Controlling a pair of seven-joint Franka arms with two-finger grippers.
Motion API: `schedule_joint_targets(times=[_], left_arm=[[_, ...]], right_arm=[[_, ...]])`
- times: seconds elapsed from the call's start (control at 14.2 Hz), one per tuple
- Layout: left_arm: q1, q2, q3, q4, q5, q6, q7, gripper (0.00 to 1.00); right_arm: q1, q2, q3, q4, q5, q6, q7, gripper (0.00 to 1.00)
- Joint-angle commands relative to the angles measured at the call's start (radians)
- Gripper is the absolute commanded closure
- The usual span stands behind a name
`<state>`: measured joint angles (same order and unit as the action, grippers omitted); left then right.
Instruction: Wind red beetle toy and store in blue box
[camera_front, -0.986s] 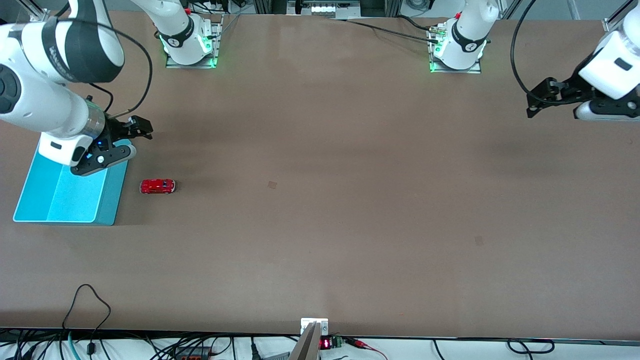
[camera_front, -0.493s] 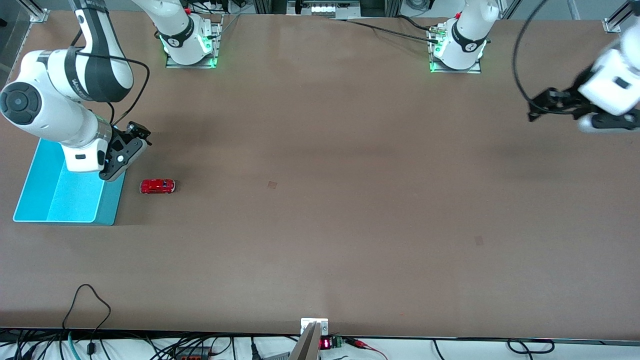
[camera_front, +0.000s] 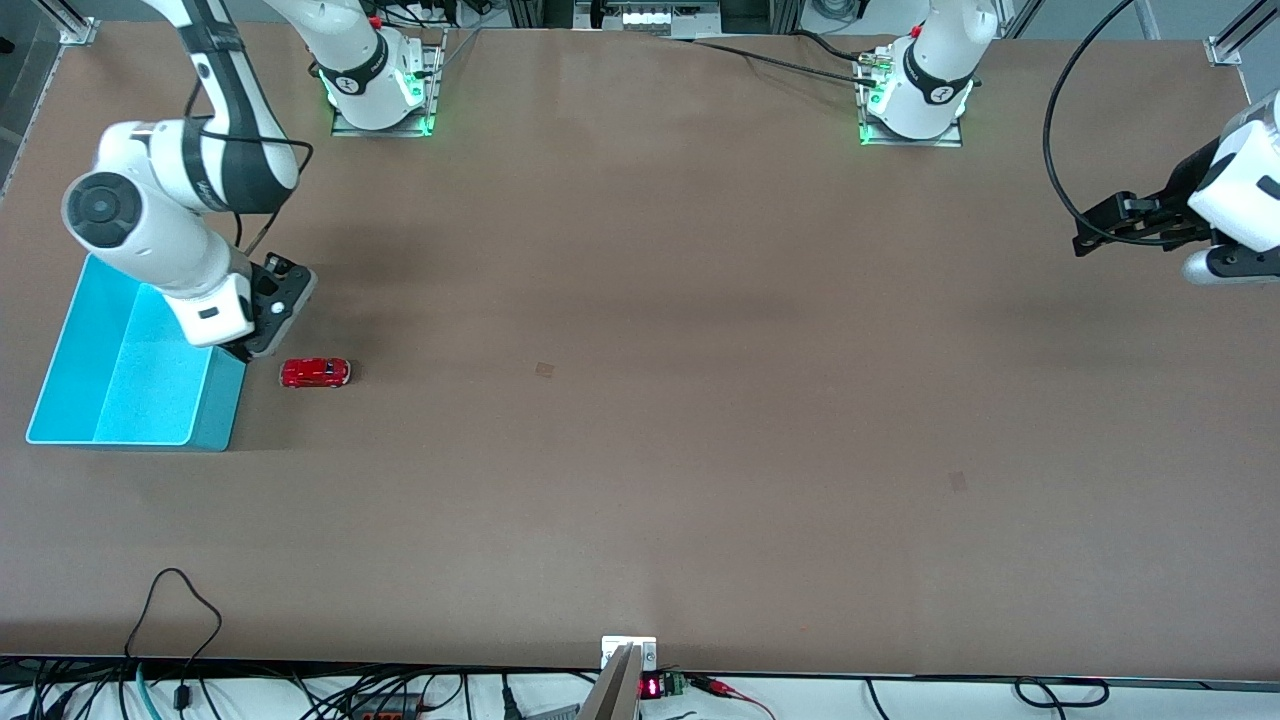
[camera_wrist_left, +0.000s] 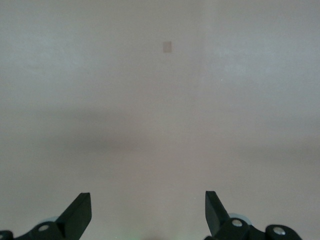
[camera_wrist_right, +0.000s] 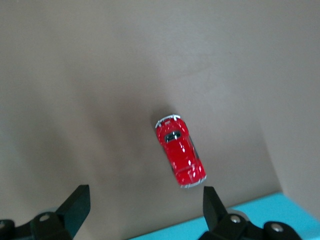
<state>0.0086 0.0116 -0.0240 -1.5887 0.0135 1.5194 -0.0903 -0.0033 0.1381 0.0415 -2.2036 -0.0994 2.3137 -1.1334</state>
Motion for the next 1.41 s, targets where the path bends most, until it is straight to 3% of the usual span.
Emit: schedule_joint_targets(times=[0.0, 0.49, 1.34], left_arm=[[0.019, 0.015, 0.004, 0.062, -0.021, -0.031, 0.027, 0.00], [0.022, 0.019, 0.003, 0.064, -0.024, -0.024, 0.023, 0.00], [0.059, 0.062, -0.005, 0.072, -0.046, 0.021, 0.026, 0.00]], right_arm=[[-0.046, 0.053, 0.020, -0.018, -0.010, 0.105, -0.181, 0.00], [-0.064, 0.172, 0.020, -0.018, -0.008, 0.256, -0.351, 0.00], [-0.076, 0.262, 0.020, -0.018, -0.008, 0.354, -0.358, 0.00]])
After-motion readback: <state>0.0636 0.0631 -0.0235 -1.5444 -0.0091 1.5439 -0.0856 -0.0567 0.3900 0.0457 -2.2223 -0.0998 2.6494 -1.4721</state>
